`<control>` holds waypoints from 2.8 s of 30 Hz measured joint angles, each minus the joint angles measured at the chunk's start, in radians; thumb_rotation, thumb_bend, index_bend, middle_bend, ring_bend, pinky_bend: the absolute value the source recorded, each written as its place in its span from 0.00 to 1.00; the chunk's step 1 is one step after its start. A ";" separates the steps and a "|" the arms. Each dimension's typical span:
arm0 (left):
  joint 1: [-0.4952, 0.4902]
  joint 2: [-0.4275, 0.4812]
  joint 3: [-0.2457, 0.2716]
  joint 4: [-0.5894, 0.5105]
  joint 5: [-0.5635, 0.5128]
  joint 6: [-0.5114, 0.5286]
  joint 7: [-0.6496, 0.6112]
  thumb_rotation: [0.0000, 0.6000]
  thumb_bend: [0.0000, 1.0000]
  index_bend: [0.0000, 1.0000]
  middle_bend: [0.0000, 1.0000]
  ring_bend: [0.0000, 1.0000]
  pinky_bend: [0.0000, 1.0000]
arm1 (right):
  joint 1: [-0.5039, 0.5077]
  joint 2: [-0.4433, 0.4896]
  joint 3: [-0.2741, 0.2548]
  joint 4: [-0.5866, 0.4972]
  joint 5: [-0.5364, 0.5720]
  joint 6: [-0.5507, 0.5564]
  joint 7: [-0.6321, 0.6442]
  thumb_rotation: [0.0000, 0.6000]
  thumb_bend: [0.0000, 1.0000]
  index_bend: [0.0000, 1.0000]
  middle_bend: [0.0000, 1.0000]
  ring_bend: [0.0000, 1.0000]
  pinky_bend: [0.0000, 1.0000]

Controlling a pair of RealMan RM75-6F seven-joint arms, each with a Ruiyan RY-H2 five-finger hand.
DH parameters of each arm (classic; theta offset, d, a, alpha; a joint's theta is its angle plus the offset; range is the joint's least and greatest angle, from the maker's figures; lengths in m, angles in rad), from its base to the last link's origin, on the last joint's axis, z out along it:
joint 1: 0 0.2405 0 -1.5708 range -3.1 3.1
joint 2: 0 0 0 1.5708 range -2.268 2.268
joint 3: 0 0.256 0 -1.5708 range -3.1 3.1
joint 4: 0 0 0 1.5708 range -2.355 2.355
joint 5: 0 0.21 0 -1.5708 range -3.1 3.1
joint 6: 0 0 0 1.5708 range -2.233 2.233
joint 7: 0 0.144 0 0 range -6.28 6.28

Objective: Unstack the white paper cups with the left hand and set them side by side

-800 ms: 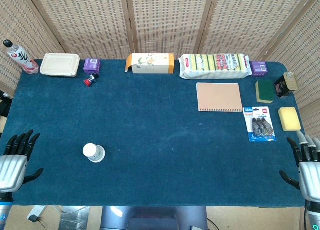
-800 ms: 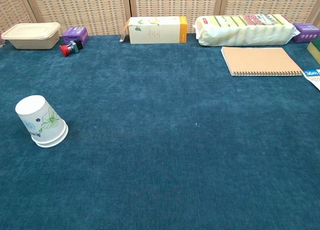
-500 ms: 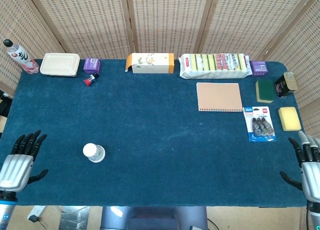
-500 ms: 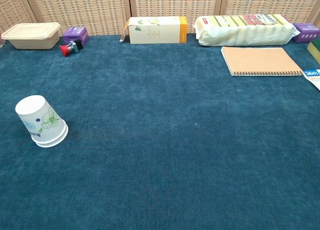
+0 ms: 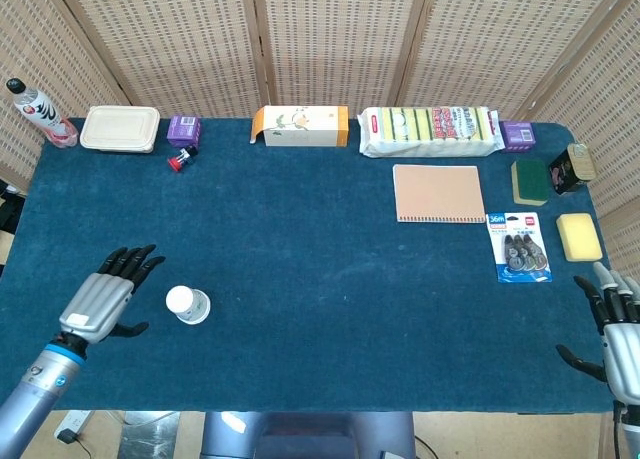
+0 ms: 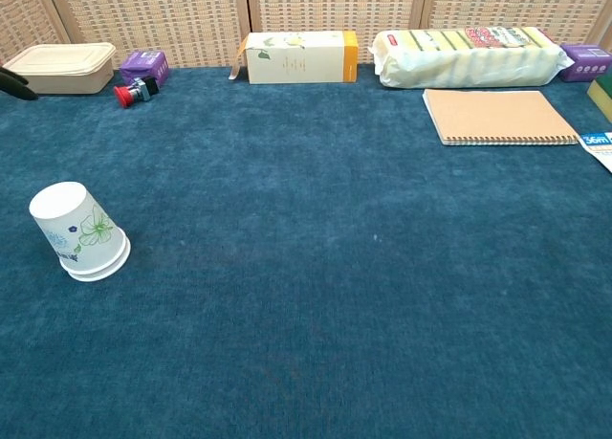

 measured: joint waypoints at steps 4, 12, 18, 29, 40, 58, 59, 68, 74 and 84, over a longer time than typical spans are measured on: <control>-0.042 -0.010 -0.024 -0.010 -0.071 -0.032 0.029 1.00 0.16 0.14 0.00 0.00 0.00 | 0.000 0.003 0.000 -0.002 0.002 0.000 0.005 1.00 0.16 0.12 0.00 0.00 0.00; -0.106 -0.041 -0.038 -0.021 -0.207 -0.079 0.117 1.00 0.18 0.22 0.00 0.00 0.00 | 0.000 0.013 -0.002 -0.009 0.006 -0.010 0.029 1.00 0.16 0.12 0.00 0.00 0.00; -0.152 -0.077 -0.025 -0.008 -0.308 -0.110 0.162 1.00 0.18 0.27 0.00 0.00 0.00 | 0.002 0.020 -0.005 -0.013 0.006 -0.015 0.042 1.00 0.16 0.12 0.00 0.00 0.00; -0.191 -0.110 0.002 0.006 -0.356 -0.104 0.187 1.00 0.18 0.29 0.00 0.00 0.00 | 0.001 0.025 -0.006 -0.014 0.003 -0.014 0.056 1.00 0.16 0.12 0.00 0.00 0.00; -0.215 -0.126 0.022 0.003 -0.396 -0.074 0.220 1.00 0.18 0.39 0.00 0.00 0.00 | 0.002 0.027 -0.005 -0.012 0.002 -0.015 0.066 1.00 0.16 0.12 0.00 0.00 0.00; -0.222 -0.075 0.034 -0.066 -0.389 -0.025 0.199 1.00 0.20 0.42 0.00 0.00 0.00 | 0.001 0.029 -0.005 -0.011 0.001 -0.010 0.075 1.00 0.16 0.12 0.00 0.00 0.00; -0.220 -0.064 0.034 -0.077 -0.382 -0.022 0.193 1.00 0.20 0.42 0.00 0.00 0.00 | 0.000 0.030 -0.005 -0.012 0.001 -0.009 0.075 1.00 0.16 0.12 0.00 0.00 0.00; -0.152 0.094 0.046 -0.215 -0.232 0.069 0.118 1.00 0.20 0.42 0.00 0.00 0.00 | -0.002 0.033 -0.005 -0.013 -0.001 -0.005 0.082 1.00 0.16 0.12 0.00 0.00 0.00; -0.101 0.183 0.051 -0.242 -0.136 0.109 0.010 1.00 0.20 0.42 0.00 0.00 0.00 | -0.001 0.030 -0.009 -0.016 -0.007 -0.008 0.073 1.00 0.16 0.12 0.00 0.00 0.00; -0.095 0.174 0.046 -0.096 -0.191 0.032 -0.104 1.00 0.20 0.42 0.00 0.00 0.00 | 0.001 0.029 -0.011 -0.018 -0.004 -0.016 0.067 1.00 0.16 0.12 0.00 0.00 0.00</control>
